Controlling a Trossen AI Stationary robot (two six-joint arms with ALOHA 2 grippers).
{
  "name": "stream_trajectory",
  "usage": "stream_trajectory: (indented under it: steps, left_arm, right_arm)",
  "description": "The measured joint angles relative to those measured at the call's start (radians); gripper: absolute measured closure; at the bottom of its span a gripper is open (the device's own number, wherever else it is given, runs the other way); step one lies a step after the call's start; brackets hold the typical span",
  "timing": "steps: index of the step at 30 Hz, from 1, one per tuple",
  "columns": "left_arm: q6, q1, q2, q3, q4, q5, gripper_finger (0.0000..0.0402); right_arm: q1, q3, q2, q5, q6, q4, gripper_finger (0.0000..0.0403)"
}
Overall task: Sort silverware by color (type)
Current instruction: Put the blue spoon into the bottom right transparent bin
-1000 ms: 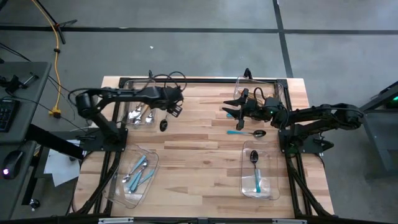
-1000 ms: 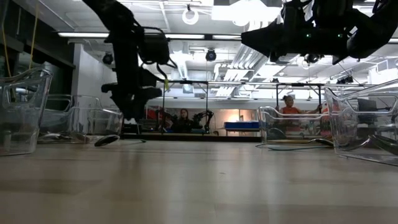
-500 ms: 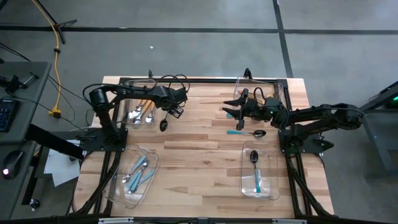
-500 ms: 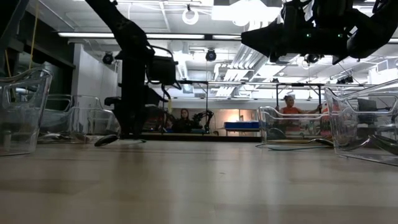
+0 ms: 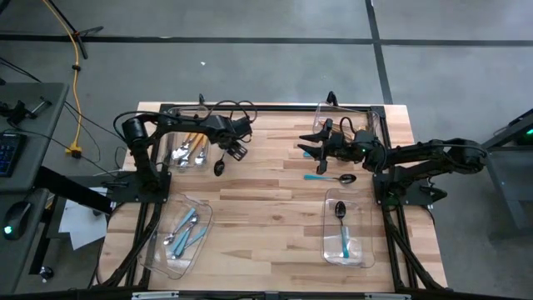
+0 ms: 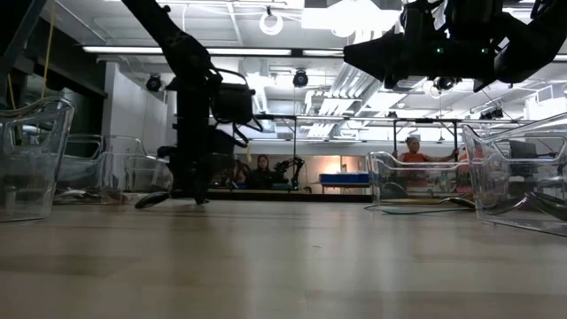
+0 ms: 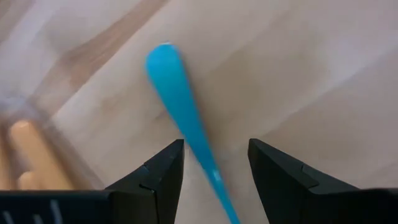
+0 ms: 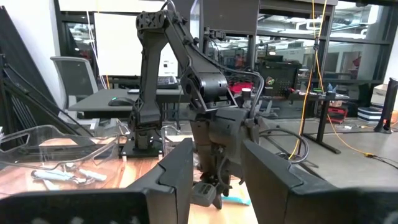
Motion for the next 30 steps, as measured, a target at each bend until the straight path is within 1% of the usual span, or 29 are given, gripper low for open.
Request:
stream_trajectory:
  steps: [2, 7, 15, 21, 30]
  left_arm:
    - [0.018, -0.002, 0.0, 0.0, 0.011, 0.025, 0.0229]
    - [0.023, -0.003, -0.001, 0.0, 0.016, 0.038, 0.0229]
    - [0.102, -0.025, -0.001, 0.0, 0.054, 0.108, 0.0229]
    - [0.126, -0.049, -0.001, 0.0, 0.082, 0.202, 0.0229]
    - [0.128, -0.079, -0.001, 0.0, 0.083, 0.208, 0.0229]
  right_arm:
    - [0.0, 0.0, 0.0, 0.0, 0.0, 0.0, 0.0284]
    - [0.0, 0.0, 0.0, 0.0, 0.0, 0.0, 0.0284]
    - [0.0, 0.0, 0.0, 0.0, 0.0, 0.0, 0.0284]
    - [0.0, 0.0, 0.0, 0.0, 0.0, 0.0, 0.0284]
    - [0.0, 0.0, 0.0, 0.001, 0.0, 0.0, 0.0284]
